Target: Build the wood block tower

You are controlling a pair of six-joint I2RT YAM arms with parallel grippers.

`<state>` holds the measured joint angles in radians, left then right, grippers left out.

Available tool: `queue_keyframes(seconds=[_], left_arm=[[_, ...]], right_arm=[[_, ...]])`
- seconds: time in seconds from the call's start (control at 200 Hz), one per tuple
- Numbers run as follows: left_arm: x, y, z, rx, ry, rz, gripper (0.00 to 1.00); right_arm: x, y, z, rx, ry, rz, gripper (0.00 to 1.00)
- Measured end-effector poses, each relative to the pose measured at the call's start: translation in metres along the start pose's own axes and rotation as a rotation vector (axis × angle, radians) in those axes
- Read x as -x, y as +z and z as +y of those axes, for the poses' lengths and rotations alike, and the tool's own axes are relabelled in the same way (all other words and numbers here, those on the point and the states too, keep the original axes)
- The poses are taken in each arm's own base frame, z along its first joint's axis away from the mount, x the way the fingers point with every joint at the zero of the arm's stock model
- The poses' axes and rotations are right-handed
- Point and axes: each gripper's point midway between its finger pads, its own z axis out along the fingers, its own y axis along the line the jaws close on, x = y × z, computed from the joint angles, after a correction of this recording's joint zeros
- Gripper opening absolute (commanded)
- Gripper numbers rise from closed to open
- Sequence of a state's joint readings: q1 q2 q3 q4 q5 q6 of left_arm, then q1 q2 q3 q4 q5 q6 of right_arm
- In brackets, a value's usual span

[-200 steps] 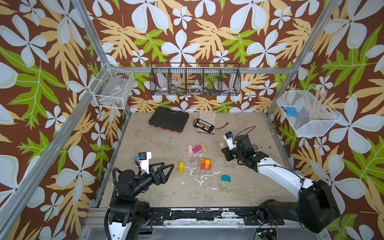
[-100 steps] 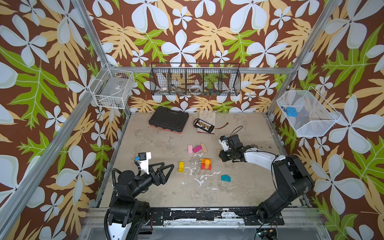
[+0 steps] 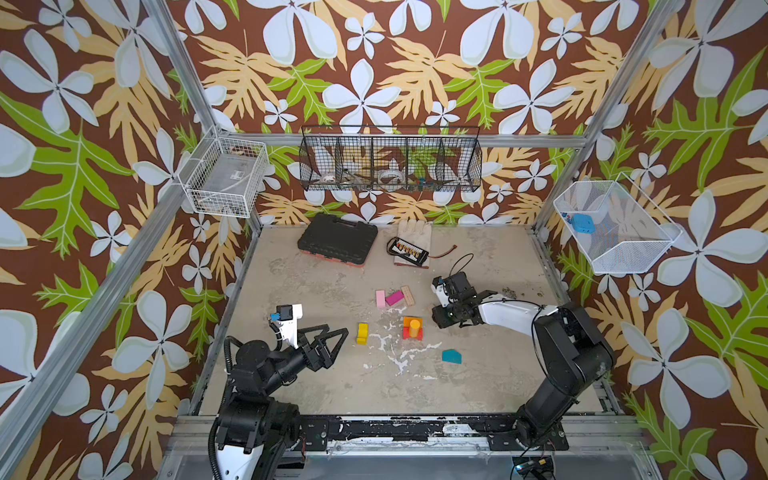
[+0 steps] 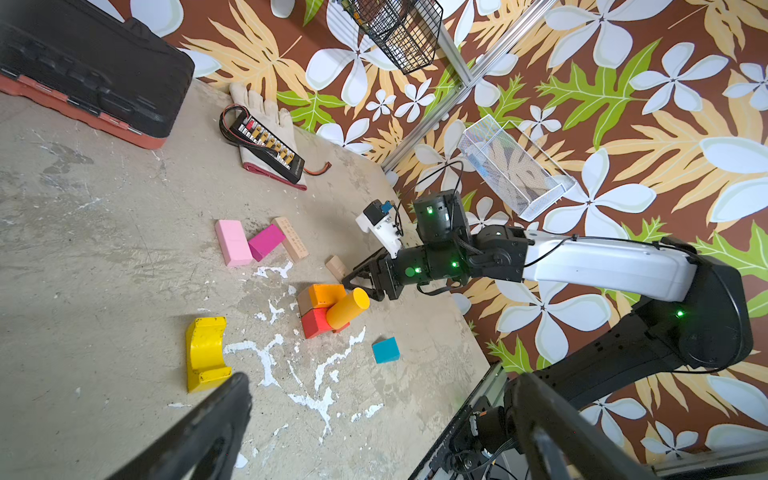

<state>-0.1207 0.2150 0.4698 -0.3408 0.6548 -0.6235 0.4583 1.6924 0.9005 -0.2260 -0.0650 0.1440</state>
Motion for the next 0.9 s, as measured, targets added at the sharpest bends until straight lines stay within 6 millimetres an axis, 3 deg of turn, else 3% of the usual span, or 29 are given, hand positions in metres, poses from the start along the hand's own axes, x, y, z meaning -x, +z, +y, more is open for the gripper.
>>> queue_keyframes(seconds=[0.155,0.42,0.681,0.896], left_arm=[[0.000,0.000,0.000,0.000,0.000,0.000,1.00],[0.000,0.000,-0.001,-0.002,0.002,-0.002,1.00],[0.000,-0.001,-0.001,-0.003,0.003,-0.003,1.00],[0.000,-0.001,-0.001,-0.004,0.005,-0.005,1.00]], right_arm=[[-0.012,-0.010,-0.007,-0.038,0.016,-0.009,0.62],[-0.015,-0.008,-0.029,-0.090,0.101,-0.009,0.62],[-0.009,-0.006,-0.028,-0.062,0.128,-0.029,0.66],[-0.003,-0.018,-0.022,-0.027,0.171,-0.088,0.67]])
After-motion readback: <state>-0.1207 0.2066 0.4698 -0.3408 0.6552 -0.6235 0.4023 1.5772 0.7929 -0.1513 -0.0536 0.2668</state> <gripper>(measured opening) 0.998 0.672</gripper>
